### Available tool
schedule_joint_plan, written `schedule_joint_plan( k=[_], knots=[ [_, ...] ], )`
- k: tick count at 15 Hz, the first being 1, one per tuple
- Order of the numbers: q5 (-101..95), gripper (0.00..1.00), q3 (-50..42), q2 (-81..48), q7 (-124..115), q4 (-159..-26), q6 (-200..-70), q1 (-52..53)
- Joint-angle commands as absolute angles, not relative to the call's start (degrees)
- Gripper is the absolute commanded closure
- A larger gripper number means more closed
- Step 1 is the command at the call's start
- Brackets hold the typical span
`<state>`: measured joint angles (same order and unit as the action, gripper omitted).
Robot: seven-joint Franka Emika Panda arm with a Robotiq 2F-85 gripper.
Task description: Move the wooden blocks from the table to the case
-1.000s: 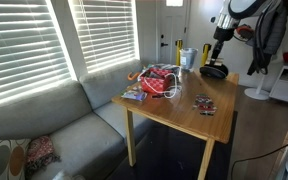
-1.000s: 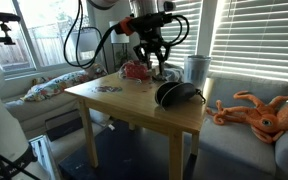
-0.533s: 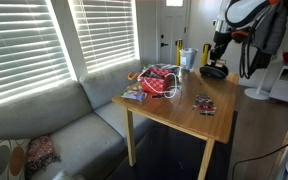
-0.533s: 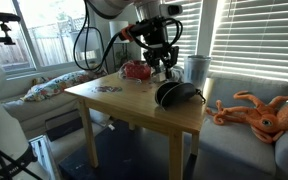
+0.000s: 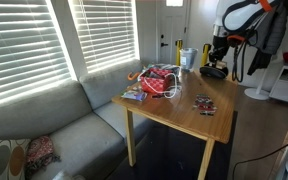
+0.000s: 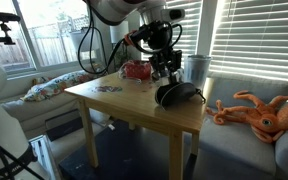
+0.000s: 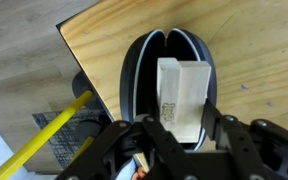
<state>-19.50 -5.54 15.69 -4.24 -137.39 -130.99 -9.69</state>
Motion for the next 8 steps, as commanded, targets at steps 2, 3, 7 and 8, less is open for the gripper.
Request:
schedule_joint_plan(
  k=[2, 3, 7, 8],
  knots=[
    [-22.2, 0.81, -4.9, 13.5, -6.3, -134.8, -131.5, -10.3],
    [-22.6, 0.81, -5.0, 12.9, -6.3, -134.5, -131.9, -10.4],
    [-22.5, 0.65, -5.3, 11.5, -5.7, -133.7, -133.1, -10.1],
    [-22.5, 0.31, -5.3, 11.3, -5.7, -133.5, -133.5, -10.1]
  ],
)
